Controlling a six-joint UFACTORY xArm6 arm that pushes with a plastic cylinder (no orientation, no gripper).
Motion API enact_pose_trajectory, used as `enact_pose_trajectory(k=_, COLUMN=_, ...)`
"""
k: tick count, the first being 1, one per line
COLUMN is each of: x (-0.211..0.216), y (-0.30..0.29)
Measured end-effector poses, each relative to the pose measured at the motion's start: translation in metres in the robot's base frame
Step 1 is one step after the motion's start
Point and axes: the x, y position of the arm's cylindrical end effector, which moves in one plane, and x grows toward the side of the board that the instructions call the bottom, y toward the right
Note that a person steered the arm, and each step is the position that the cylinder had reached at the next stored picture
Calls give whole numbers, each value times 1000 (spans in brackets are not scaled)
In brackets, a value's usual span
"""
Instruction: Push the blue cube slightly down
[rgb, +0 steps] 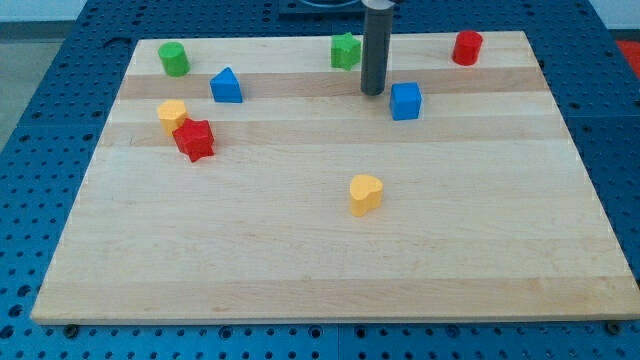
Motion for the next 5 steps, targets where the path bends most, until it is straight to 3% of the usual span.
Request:
enact_pose_trajectory(k=2, x=34, y=35)
enact_pose_trajectory(k=4, x=38, y=119)
enact_pose_trajectory(k=5, x=38, y=120)
